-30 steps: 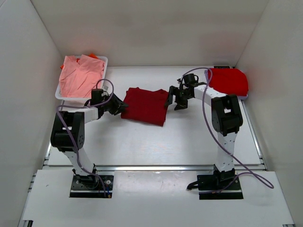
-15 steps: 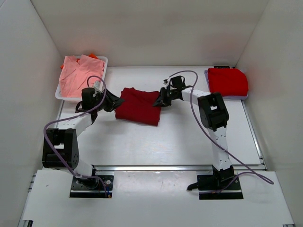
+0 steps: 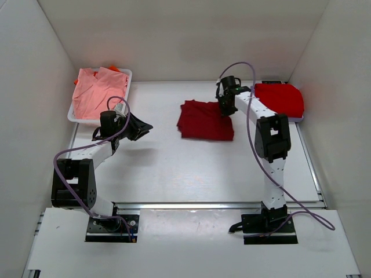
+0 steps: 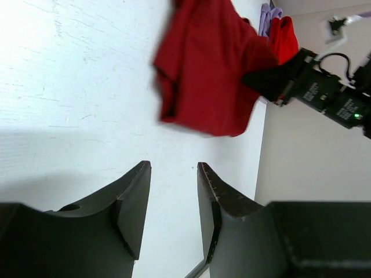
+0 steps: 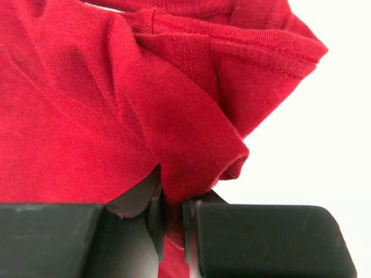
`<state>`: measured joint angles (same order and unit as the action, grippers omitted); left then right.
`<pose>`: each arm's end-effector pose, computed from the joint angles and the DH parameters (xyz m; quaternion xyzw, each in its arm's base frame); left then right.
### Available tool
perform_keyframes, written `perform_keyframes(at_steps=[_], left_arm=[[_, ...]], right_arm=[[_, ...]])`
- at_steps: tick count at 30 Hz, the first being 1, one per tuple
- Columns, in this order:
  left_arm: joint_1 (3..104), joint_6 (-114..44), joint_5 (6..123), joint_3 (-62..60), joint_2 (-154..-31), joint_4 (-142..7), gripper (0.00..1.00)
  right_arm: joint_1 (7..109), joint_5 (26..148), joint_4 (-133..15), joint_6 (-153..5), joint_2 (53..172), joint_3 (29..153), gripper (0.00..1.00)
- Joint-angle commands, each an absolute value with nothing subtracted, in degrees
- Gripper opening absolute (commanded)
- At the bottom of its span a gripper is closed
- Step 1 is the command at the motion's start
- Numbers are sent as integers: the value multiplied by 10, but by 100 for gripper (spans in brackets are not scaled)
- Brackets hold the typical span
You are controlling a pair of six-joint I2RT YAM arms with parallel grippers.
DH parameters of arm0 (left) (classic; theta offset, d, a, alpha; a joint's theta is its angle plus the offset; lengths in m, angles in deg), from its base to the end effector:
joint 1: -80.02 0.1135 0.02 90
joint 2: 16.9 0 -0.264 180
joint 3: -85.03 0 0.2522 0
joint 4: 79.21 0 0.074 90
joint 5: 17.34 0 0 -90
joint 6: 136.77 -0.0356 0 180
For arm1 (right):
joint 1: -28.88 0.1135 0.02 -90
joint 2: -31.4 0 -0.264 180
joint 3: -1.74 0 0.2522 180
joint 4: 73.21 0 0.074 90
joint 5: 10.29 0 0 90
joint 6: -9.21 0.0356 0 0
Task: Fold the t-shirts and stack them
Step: Put the neatly folded tshirt into the corner of the board with the right arm
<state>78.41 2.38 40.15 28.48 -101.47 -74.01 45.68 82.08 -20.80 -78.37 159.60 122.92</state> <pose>0.3040 -0.0277 0.2008 -0.2186 0.8266 -0.4181 0.3069 0.4680 0.1428 0.1958 -0.1261 0.9562 0.0637 0.2565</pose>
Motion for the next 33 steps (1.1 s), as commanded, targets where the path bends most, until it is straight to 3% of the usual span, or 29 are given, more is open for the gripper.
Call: perform_keyframes(at_steps=[1, 6, 19, 33], left_arm=[[781, 14, 386, 286, -992, -748, 49], [786, 6, 379, 279, -1000, -746, 49], [785, -11, 369, 279, -1029, -752, 49], [774, -26, 390, 268, -1061, -734, 50]], right_arm=[[425, 643, -221, -909, 1516, 1214, 0], [395, 570, -261, -996, 1465, 1205, 0], [227, 625, -274, -1021, 1477, 1320, 0], [152, 662, -312, -984, 1651, 1496, 0]])
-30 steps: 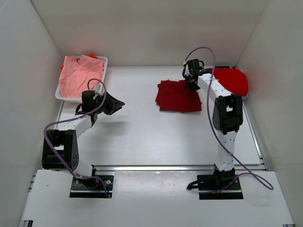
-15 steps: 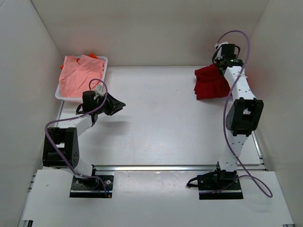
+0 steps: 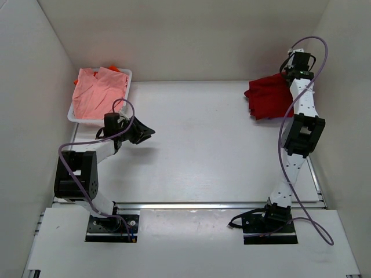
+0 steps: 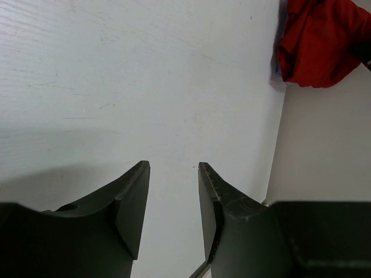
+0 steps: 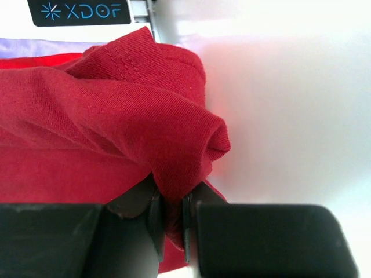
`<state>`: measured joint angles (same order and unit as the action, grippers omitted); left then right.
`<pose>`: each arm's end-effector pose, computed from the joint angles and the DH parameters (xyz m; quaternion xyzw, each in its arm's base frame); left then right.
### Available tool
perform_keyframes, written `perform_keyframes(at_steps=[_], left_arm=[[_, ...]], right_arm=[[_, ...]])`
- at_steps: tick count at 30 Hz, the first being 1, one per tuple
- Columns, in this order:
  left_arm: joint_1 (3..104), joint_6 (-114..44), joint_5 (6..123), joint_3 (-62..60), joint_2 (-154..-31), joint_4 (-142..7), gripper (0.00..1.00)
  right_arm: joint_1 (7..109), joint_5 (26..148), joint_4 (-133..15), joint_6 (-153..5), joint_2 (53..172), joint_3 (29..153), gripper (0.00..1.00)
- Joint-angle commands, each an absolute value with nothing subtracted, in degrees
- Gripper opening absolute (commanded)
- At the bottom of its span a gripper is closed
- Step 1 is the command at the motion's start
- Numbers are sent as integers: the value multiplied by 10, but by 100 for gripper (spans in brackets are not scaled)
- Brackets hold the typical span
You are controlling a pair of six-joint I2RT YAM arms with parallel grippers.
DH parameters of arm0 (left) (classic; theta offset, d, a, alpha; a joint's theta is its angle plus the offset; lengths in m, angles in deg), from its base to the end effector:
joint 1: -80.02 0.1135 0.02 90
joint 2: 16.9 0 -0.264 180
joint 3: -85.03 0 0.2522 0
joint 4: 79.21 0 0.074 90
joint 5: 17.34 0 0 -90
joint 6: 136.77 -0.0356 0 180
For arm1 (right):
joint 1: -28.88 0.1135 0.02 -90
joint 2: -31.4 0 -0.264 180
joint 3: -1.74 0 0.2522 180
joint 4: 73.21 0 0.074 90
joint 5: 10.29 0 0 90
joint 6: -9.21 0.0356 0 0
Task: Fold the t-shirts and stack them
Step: Put the neatly folded tshirt into the corner of the board with the right arm
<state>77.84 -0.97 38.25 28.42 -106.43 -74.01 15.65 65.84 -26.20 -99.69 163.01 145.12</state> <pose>0.3099 -0.0319 0.1766 -0.1990 0.8456 -0.4129 0.2736 0.5148 -0.1298 0.2997 0.0119 0.8831 -0.2294 0.4090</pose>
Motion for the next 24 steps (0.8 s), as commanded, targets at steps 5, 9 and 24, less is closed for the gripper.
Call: perform_keyframes(at_steps=[5, 9, 24], left_arm=[[769, -43, 394, 263, -1062, -713, 50], [765, -56, 403, 262, -1054, -691, 52], [707, -142, 415, 213, -1005, -568, 98]], right_arm=[[148, 624, -368, -942, 1691, 1529, 0], [146, 585, -397, -908, 1700, 1535, 11], [249, 558, -172, -822, 1491, 1433, 99]])
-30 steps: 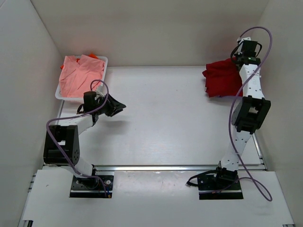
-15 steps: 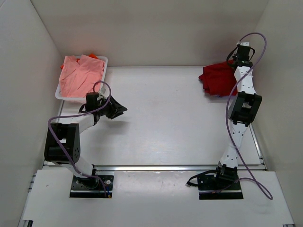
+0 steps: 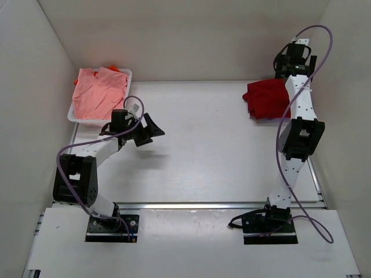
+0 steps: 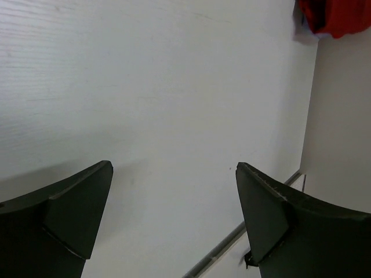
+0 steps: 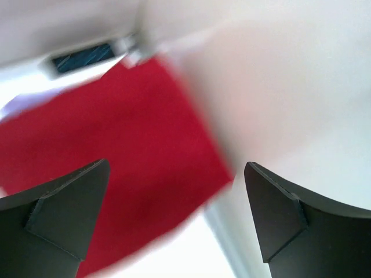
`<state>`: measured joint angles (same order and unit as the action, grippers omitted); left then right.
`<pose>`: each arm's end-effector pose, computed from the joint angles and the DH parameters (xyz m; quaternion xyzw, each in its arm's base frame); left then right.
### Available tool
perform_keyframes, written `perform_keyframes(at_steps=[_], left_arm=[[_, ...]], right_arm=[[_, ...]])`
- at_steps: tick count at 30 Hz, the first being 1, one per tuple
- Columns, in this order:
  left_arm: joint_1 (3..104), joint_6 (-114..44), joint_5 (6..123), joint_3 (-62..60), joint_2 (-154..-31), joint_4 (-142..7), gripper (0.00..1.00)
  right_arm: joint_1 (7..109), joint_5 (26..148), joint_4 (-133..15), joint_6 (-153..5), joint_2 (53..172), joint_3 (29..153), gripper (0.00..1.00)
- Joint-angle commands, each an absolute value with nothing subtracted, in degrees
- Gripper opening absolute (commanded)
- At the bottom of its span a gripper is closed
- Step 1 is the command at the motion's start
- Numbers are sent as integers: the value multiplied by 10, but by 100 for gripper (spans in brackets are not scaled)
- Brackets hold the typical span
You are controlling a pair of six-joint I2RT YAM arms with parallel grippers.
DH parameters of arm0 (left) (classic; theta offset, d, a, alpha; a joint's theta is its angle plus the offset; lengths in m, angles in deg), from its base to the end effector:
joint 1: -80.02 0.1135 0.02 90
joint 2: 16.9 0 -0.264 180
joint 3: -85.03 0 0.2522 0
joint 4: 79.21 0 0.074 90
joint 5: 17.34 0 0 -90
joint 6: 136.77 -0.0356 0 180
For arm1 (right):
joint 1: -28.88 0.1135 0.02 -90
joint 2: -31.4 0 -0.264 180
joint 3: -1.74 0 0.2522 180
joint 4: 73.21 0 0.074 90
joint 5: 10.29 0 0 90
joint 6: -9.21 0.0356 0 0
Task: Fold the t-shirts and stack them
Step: Put the neatly folded tshirt into the corner of the board with the right arm
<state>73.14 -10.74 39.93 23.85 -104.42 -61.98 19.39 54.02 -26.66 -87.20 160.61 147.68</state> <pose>0.3054 -0.0562 0.1937 -0.1144 0.8814 -0.3793 0.2573 0.5108 -0.1010 0.3379 0.1341 0.8403 -0.2581 0.4575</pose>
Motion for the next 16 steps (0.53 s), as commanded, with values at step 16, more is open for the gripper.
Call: perform_keyframes(at_steps=[16], left_arm=[[645, -199, 478, 273, -804, -448, 99]], right_arm=[[441, 594, -267, -662, 1083, 825, 99]])
